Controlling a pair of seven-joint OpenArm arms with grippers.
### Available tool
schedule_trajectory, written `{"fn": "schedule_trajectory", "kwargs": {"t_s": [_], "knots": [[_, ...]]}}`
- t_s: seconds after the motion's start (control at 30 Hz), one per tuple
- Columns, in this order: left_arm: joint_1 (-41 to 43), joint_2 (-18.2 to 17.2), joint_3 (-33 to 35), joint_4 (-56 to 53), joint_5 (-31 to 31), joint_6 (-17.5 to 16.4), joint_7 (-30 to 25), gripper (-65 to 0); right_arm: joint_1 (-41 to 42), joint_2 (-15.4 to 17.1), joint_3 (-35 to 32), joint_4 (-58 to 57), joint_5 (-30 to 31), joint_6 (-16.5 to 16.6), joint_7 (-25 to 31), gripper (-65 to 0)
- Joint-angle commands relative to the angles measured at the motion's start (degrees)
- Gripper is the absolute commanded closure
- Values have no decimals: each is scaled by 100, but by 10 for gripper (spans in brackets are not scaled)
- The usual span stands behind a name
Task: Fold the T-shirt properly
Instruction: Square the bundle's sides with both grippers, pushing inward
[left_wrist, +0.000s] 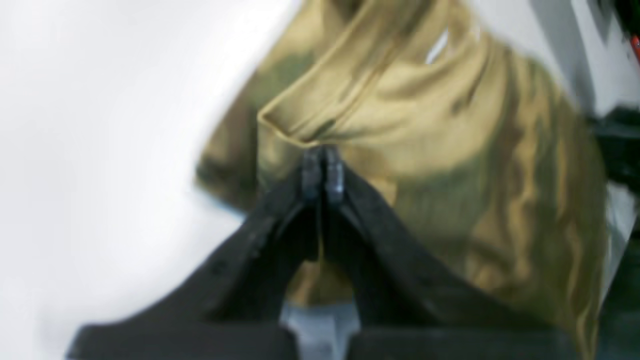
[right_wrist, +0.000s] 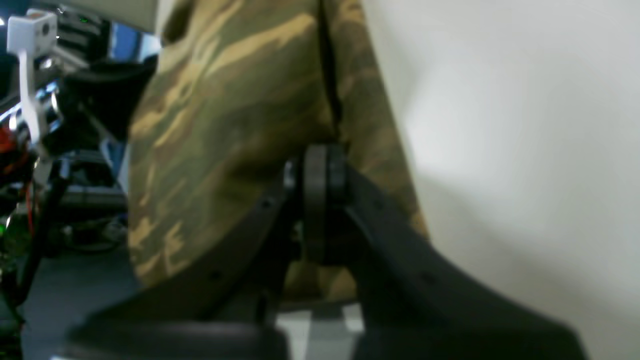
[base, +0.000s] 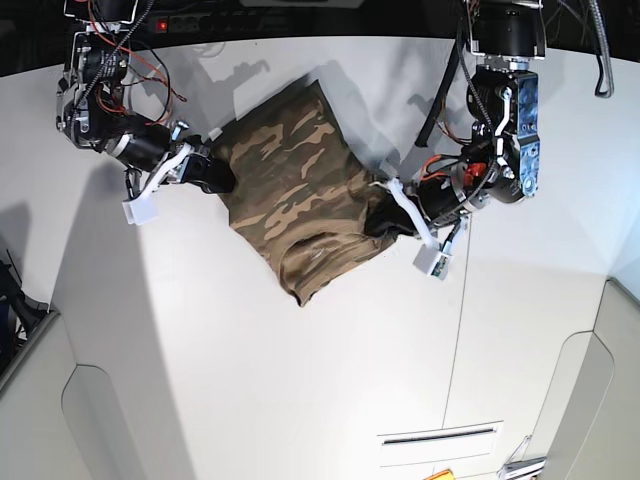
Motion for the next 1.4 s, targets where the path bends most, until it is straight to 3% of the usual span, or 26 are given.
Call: {"fn": "schedule_trajectory", "kwargs": {"t_s": [0.0, 0.23, 0.43, 0.6, 0.73, 0.87, 0.97, 1.17, 1.37], "knots": [[-31, -20, -11, 105, -98, -20, -42, 0, -109, 15, 0, 98, 28, -22, -92, 0], [90, -328, -11, 734, -581, -24, 153, 0, -313, 17, 155, 1095, -170, -26, -114, 0], [841, -638, -11, 1746, -699, -22, 223, 0, -273, 48, 269, 1963, -518, -28, -13, 0], [1329, -632, -11, 1832, -743, -24, 83, 0, -151, 46, 229, 1906, -1207, -70, 369, 0], [1497, -354, -11, 1578, -708, -26, -170, 0, -131, 48, 87, 1598, -1541, -70, 457, 0], [1314, 4, -11, 1110, -411, -26, -170, 0, -131, 46, -262, 1202, -1388, -68, 520, 0], [988, 81, -11, 866, -295, -24, -179, 0, -160, 46, -664, 1158, -1209, -68, 450, 0], [573, 76, -11, 772, 13, -24, -164, 0, -411, 20, -1180, 1191, -1091, -68, 431, 0], [570, -271, -96, 951, -127, 125, -168, 0, -422, 2, -824, 1412, -1130, -68, 264, 0]]}}
